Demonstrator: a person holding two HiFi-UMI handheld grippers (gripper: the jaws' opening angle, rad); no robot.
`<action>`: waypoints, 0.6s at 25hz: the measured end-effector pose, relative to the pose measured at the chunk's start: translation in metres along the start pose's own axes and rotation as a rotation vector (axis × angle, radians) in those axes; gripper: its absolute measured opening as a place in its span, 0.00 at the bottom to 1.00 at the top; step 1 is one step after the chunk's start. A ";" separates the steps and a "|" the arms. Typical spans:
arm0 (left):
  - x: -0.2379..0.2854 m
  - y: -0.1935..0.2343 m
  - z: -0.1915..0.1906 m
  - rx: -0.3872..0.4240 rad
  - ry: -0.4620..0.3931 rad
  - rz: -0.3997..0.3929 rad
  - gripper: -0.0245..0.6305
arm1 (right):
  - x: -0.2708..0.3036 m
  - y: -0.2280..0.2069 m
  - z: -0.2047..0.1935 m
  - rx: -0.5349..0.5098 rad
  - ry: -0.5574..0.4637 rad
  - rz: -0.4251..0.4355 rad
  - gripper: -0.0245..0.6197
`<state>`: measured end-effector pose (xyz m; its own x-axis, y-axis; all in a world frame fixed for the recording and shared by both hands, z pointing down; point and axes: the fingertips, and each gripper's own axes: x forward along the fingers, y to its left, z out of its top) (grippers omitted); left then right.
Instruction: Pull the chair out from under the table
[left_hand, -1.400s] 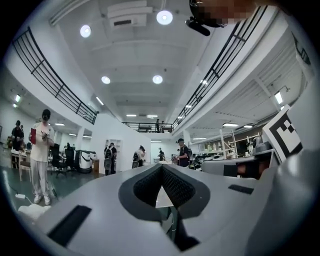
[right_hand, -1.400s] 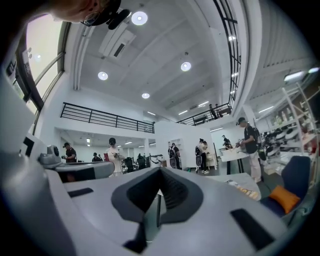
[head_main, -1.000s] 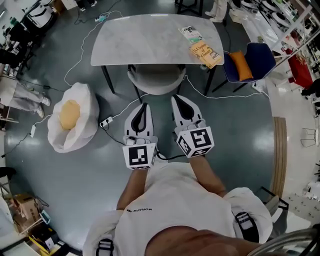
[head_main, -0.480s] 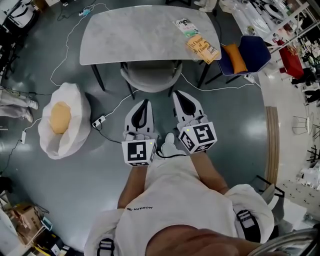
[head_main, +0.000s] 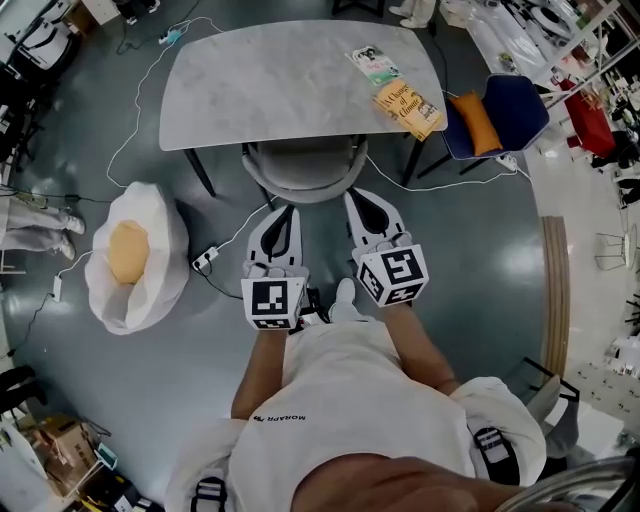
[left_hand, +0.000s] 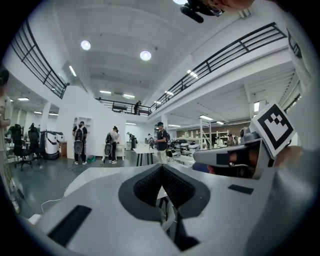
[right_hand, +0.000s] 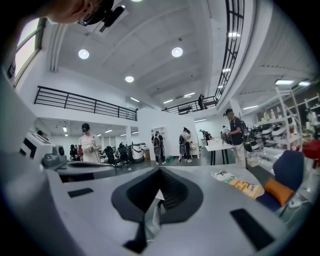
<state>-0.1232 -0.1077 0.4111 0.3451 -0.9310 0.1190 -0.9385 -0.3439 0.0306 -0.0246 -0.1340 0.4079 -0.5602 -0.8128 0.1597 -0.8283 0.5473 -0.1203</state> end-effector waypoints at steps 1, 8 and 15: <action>0.006 -0.002 -0.003 0.011 0.008 -0.013 0.04 | 0.003 -0.004 -0.003 -0.001 0.010 -0.004 0.04; 0.039 0.007 -0.025 0.047 0.063 -0.016 0.04 | 0.032 -0.021 -0.028 -0.005 0.061 -0.011 0.04; 0.057 0.017 -0.066 0.102 0.174 -0.027 0.04 | 0.058 -0.018 -0.063 -0.063 0.157 0.052 0.04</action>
<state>-0.1200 -0.1584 0.4836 0.3546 -0.8891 0.2896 -0.9196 -0.3876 -0.0638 -0.0428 -0.1778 0.4813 -0.5929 -0.7448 0.3062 -0.7945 0.6030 -0.0718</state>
